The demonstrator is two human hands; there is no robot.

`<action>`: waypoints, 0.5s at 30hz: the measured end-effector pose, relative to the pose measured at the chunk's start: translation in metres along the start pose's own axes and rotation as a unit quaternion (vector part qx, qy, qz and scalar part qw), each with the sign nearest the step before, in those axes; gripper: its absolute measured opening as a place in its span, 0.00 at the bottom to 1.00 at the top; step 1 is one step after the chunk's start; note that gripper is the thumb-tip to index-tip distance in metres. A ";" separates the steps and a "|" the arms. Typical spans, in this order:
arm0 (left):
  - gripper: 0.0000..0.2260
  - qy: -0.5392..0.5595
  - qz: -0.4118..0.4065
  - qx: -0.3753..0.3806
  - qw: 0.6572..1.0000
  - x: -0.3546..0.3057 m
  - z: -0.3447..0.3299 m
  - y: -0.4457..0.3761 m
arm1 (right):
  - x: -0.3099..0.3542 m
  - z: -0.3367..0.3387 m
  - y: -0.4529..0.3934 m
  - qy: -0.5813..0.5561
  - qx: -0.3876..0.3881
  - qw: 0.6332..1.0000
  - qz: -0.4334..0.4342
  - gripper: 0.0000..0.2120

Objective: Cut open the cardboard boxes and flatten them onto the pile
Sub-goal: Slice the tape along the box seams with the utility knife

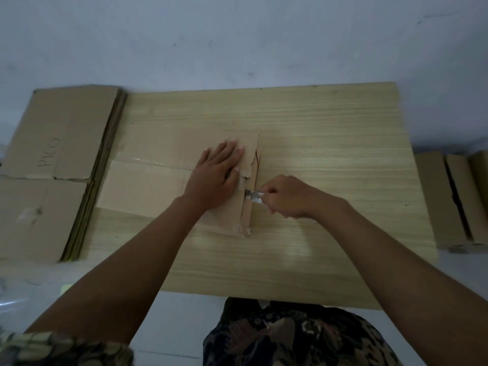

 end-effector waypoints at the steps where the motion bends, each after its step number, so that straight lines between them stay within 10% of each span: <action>1: 0.30 -0.001 -0.001 0.003 1.000 0.000 0.000 0.000 | 0.002 -0.003 -0.001 -0.005 -0.004 1.000 0.004 0.16; 15: 0.36 0.012 0.011 0.012 1.000 -0.010 0.012 0.003 | -0.083 -0.035 0.007 -0.153 -0.228 0.961 -0.047 0.15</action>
Point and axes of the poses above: each hand's wrist, its own y-axis away from the middle knuckle, its own z-axis out of the back of the hand, x = y × z, the point moved 7 cm from there along -y, towards the middle knuckle, and after that the axes turned 9 degrees about -x, right-handed, at the moved point
